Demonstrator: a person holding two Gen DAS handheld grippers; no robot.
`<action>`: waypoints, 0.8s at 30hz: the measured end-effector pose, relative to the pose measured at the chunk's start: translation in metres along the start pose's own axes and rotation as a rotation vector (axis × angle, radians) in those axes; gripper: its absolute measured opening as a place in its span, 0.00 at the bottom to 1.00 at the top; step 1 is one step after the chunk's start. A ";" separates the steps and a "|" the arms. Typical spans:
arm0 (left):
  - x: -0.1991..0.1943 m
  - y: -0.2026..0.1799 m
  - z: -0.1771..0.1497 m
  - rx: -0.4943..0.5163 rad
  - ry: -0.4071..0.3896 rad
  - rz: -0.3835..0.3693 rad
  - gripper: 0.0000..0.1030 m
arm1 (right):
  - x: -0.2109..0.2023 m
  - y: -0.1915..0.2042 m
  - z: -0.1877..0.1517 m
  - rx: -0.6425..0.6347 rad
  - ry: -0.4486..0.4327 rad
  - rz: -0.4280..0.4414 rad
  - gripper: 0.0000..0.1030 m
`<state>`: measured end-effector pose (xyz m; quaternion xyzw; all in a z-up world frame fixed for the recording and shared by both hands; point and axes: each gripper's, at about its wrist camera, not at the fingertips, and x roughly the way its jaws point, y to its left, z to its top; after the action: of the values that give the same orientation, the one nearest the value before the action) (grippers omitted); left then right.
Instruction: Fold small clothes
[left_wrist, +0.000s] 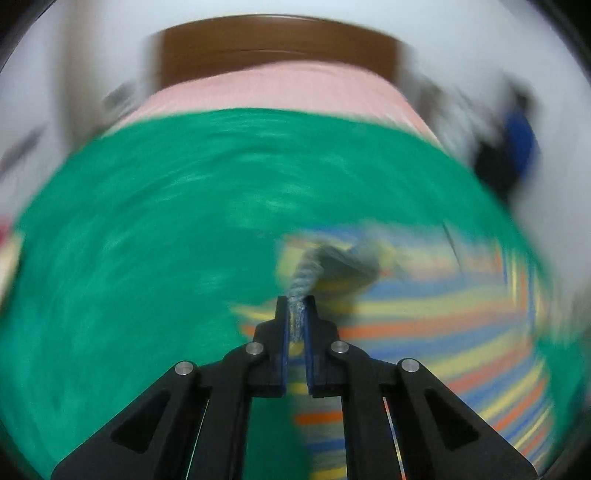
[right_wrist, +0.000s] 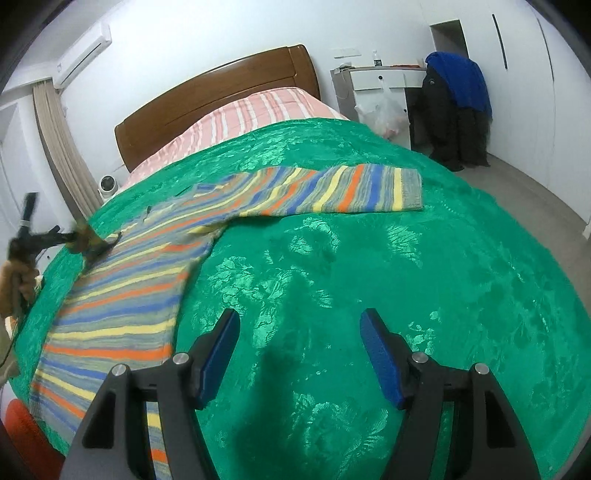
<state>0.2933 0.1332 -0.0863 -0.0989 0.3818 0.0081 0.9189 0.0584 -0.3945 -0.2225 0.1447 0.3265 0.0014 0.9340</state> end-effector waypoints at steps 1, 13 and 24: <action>-0.007 0.048 0.000 -0.165 -0.007 0.026 0.05 | 0.000 0.000 0.000 -0.001 -0.001 0.001 0.65; -0.010 0.179 -0.067 -0.602 0.075 0.121 0.04 | 0.015 0.004 -0.006 -0.006 0.057 0.008 0.65; -0.004 0.201 -0.083 -0.556 0.143 0.272 0.12 | 0.019 0.006 -0.007 -0.015 0.072 0.007 0.65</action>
<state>0.2142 0.3144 -0.1764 -0.2945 0.4384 0.2279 0.8180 0.0696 -0.3852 -0.2381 0.1389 0.3592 0.0124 0.9228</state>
